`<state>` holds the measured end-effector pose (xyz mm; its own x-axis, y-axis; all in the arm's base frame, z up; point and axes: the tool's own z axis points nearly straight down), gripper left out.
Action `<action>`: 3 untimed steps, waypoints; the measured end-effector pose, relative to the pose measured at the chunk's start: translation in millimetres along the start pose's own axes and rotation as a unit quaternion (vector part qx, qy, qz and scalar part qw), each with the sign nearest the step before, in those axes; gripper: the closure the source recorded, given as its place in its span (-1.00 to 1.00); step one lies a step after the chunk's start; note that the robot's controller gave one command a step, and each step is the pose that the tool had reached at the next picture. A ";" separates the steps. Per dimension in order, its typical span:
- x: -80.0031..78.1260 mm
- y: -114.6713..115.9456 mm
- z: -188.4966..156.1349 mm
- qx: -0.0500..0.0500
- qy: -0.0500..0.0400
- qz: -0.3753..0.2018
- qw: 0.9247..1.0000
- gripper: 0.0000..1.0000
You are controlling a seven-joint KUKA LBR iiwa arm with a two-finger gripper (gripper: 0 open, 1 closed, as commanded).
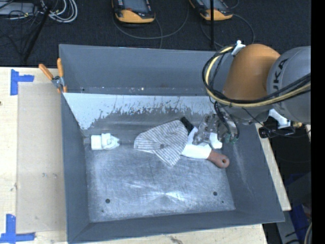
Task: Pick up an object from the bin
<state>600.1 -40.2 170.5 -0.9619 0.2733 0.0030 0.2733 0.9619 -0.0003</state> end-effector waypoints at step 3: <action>2.1 20.3 -7.4 0.000 -0.006 -0.034 0.999 -1.00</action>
Offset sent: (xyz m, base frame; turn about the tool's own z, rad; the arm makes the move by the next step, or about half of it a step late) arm 0.0000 0.0000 0.0000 0.0000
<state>603.6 -20.1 177.9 -0.9782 0.2075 -0.0097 0.2075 0.9782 0.0004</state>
